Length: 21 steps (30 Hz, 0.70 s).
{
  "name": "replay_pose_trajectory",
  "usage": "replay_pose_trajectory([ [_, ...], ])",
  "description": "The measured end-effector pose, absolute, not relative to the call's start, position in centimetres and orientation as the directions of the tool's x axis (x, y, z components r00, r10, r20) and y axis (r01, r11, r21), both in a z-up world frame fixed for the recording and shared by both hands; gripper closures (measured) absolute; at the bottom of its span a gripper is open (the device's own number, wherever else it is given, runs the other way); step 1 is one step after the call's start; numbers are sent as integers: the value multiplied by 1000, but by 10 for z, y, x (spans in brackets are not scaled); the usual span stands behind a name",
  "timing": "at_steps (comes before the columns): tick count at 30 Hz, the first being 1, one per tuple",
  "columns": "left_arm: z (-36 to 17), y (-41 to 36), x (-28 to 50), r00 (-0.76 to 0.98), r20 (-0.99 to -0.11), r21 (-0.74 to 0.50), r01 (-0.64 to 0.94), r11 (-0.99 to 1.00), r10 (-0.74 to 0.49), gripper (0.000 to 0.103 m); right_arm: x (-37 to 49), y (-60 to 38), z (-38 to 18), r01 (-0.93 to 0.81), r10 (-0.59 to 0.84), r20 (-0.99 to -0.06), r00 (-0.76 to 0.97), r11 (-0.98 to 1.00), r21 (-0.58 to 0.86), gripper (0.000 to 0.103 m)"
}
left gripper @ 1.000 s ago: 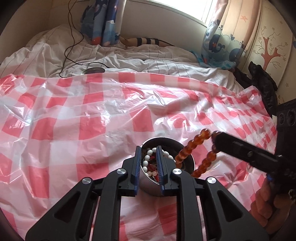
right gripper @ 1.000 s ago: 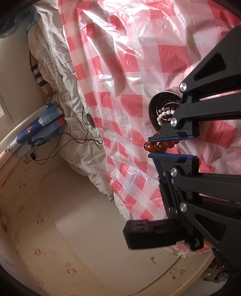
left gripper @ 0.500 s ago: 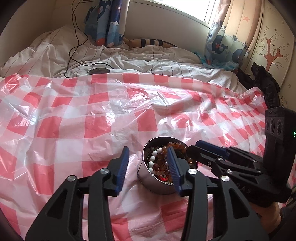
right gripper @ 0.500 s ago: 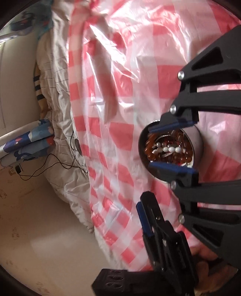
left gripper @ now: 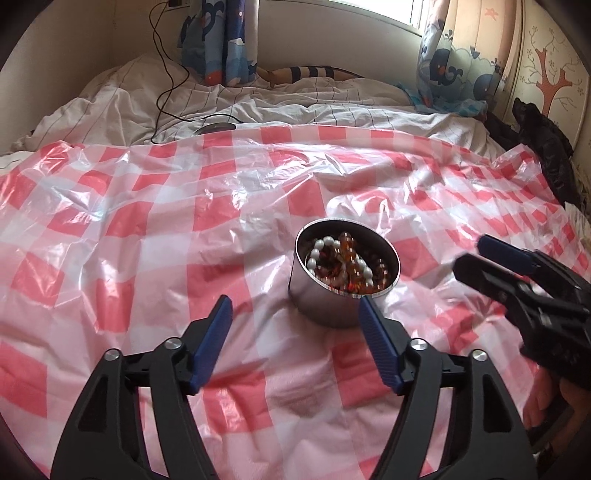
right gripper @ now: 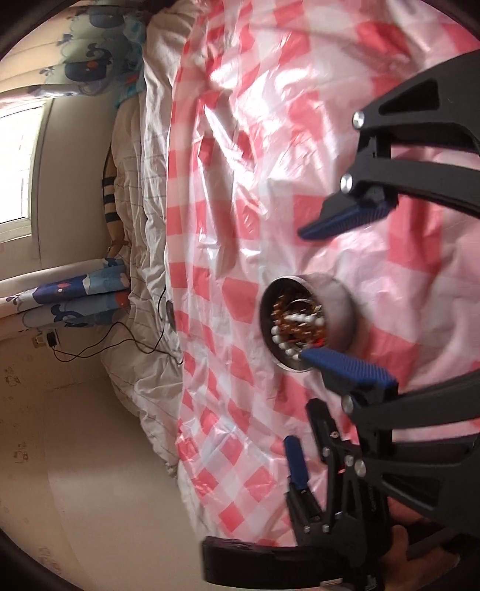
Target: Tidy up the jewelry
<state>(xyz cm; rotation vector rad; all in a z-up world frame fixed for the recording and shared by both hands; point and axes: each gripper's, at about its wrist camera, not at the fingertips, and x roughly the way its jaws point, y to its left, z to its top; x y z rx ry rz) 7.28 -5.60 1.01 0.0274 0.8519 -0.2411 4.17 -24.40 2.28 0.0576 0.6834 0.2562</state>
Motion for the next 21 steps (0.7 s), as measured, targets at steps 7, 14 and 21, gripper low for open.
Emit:
replay_pose_trajectory([
  [7,9,-61,39,660,-742,13,189,982,-118,14,2,-254,10,-130,160,-635,756,987,93,22],
  [14,8,-63,34,683,-727,43,155,987,-76,11,2,-255,1,-97,122,-622,773,993,74,20],
  [21,10,-68,32,692,-719,57,162,985,-72,8,1,-253,1,-98,122,-615,779,993,73,18],
])
